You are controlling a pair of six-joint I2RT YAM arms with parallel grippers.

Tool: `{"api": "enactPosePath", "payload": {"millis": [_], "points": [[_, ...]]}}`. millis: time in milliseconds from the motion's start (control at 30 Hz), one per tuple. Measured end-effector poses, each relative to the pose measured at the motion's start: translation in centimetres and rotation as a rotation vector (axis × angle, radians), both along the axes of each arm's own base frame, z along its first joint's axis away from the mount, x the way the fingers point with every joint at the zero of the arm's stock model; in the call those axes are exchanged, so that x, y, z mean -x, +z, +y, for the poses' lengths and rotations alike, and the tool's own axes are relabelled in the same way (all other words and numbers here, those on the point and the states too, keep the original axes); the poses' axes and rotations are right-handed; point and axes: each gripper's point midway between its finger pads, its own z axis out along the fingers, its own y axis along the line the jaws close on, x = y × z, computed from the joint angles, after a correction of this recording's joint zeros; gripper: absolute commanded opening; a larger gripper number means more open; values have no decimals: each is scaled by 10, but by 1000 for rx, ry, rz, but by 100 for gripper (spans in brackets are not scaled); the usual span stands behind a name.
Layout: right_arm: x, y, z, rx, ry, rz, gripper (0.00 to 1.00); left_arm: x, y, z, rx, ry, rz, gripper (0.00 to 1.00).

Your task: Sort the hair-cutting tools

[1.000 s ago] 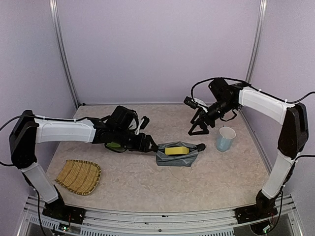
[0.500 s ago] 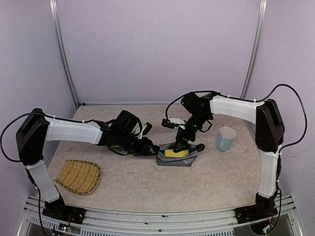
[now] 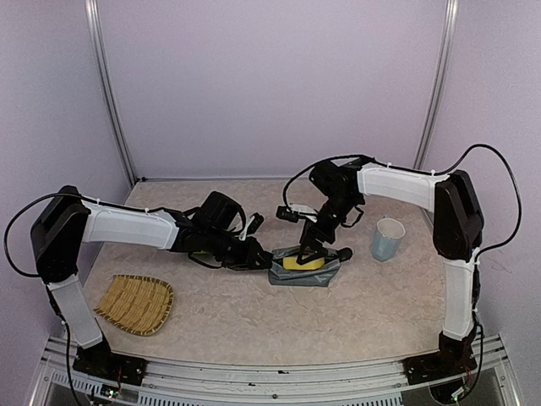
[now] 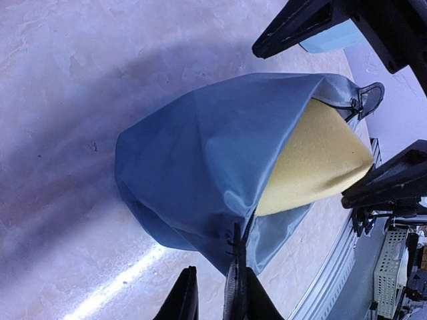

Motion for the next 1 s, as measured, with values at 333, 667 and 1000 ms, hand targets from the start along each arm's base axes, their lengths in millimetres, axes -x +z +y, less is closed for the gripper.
{"api": "enactPosePath", "payload": {"millis": [333,667,1000], "points": [[3,-8,-4,26,2,12,90,0,-1,0,0,-2,4,7],[1,-25,-8,74,-34,44,32,3,0,-1,8,-18,9,0],[-14,-41,-10,142,-124,31,44,7,16,-1,59,-38,-15,0]]}}
